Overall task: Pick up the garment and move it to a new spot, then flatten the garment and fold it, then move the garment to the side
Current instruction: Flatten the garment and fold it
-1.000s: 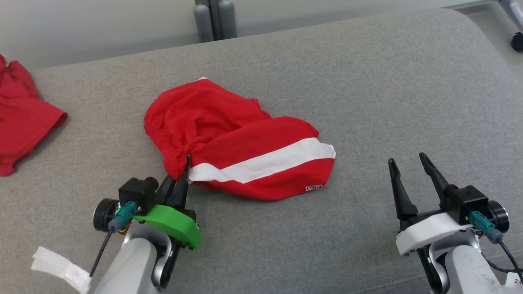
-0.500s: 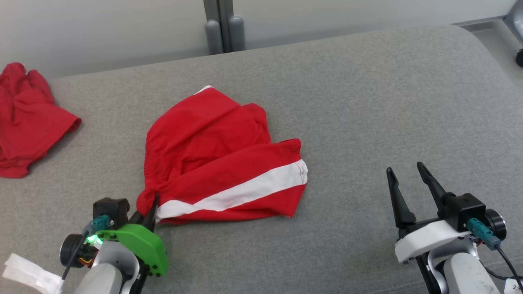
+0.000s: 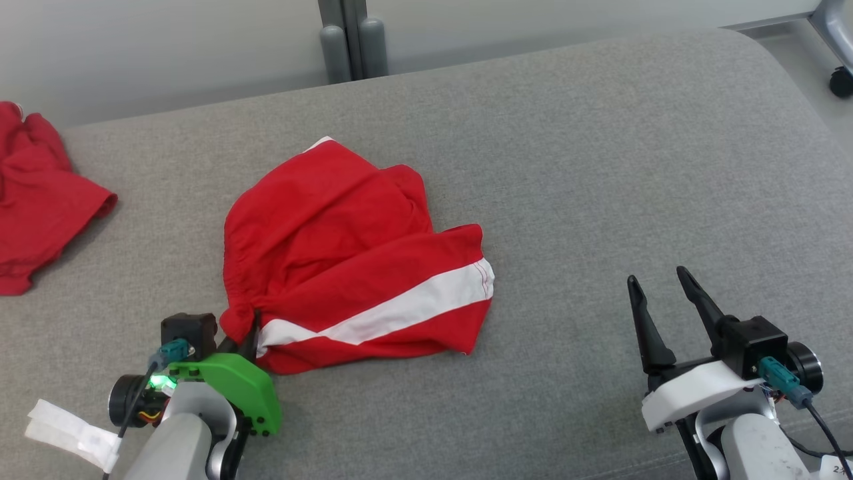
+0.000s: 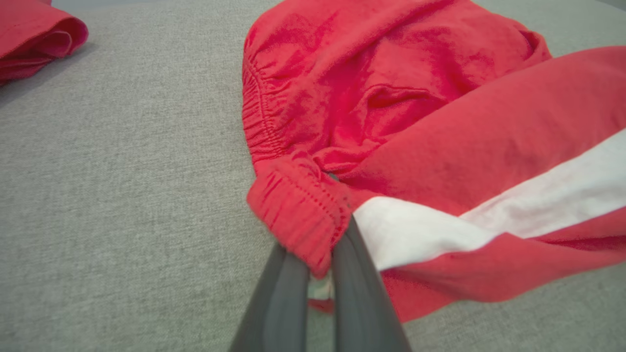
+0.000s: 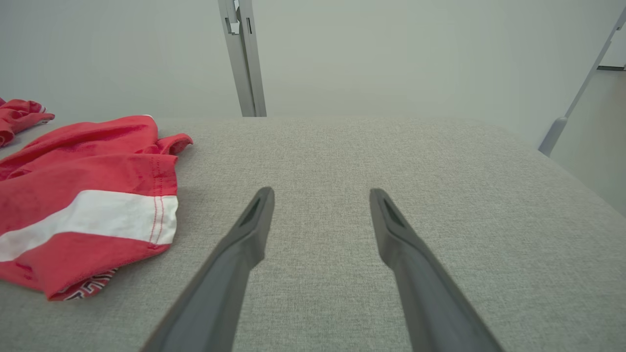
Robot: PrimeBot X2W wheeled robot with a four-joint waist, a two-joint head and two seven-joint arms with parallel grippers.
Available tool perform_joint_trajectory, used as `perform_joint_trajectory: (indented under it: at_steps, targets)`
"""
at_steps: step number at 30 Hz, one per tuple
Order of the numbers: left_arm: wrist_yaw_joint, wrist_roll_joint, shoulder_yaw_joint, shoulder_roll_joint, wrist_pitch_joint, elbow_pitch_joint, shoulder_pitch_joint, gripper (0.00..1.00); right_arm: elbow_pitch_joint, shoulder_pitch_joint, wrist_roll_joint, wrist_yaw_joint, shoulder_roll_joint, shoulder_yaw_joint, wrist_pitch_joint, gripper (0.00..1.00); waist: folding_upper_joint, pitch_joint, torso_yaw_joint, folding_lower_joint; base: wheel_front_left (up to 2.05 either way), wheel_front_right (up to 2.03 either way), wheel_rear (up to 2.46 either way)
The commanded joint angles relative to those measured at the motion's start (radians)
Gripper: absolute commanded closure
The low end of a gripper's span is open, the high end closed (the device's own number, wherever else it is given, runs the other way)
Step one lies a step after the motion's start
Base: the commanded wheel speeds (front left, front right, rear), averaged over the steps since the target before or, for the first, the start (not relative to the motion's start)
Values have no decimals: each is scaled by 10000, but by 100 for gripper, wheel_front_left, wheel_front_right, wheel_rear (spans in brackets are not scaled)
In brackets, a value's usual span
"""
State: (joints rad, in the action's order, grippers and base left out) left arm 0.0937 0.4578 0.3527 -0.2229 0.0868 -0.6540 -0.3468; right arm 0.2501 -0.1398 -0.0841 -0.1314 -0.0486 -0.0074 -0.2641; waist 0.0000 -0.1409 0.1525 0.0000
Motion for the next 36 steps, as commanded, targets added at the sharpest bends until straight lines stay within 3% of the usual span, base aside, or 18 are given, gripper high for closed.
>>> perform_joint_trajectory:
  at_steps: [1,2,15,27,36]
  targets:
    - [41,-22,19,49,146,-120,-146,9,24,-2,24,14,-35,13,-6,0,0,43,-24,0,0,0,0]
    - [48,-43,34,40,241,-173,-160,0,30,12,20,14,-35,7,-6,0,0,63,-41,0,0,0,0]
    - [-113,242,-84,289,1424,314,1052,0,50,243,-47,14,-35,-148,-4,0,0,414,-540,0,0,0,0]
    - [-482,43,-965,671,1790,2302,2230,0,-66,238,57,14,-36,-134,-4,0,0,860,-760,0,0,0,0]
    - [-141,-700,-1949,1325,1777,3533,3193,0,-174,384,114,14,-34,-111,-4,0,0,1325,-709,0,0,0,0]
